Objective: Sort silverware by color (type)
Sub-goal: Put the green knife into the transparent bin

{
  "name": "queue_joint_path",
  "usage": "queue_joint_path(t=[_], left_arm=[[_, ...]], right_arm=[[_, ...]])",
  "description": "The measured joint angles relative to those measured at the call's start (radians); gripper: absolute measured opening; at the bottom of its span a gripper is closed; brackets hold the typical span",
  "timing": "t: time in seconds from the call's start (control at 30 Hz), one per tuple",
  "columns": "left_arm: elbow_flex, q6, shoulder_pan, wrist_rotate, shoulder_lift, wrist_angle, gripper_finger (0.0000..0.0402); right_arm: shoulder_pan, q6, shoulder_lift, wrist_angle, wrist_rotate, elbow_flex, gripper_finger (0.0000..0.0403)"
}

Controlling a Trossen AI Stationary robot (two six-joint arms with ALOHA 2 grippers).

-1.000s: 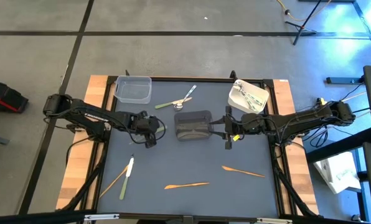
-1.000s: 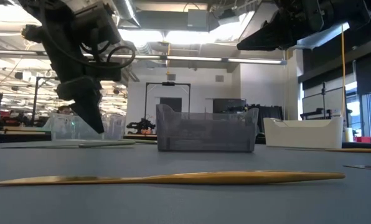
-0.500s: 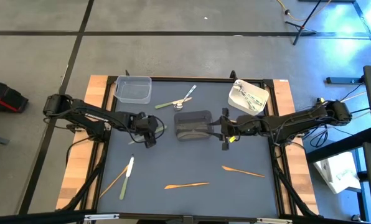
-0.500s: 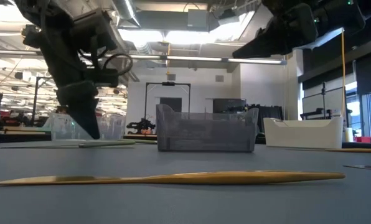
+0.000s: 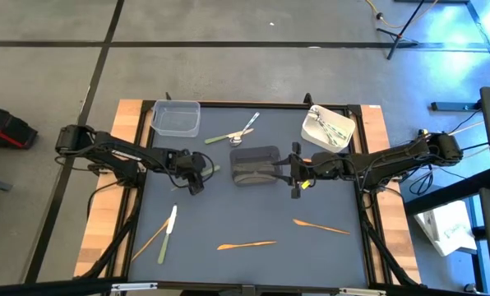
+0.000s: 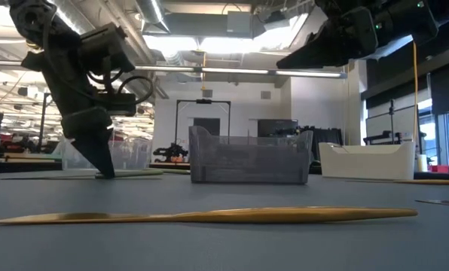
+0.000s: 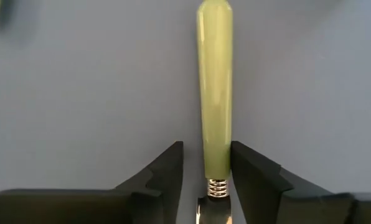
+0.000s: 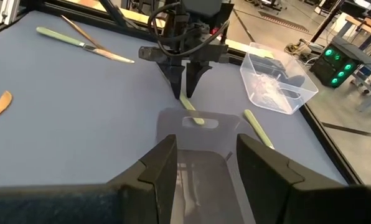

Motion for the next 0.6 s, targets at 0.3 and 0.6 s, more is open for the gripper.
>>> queue_joint_path(t=[0.3, 0.6], left_arm=[[-0.003, 0.028, -0.001, -0.015, 0.001, 0.004, 0.0036], [0.019, 0.06, -0.022, -0.028, 0.005, -0.026, 0.0038]], right_arm=[[0.0, -0.004, 0.0, 0.009, 0.0, 0.0, 0.0154], [0.0, -0.007, 0.0, 0.01, 0.0, 0.0, 0.0154]])
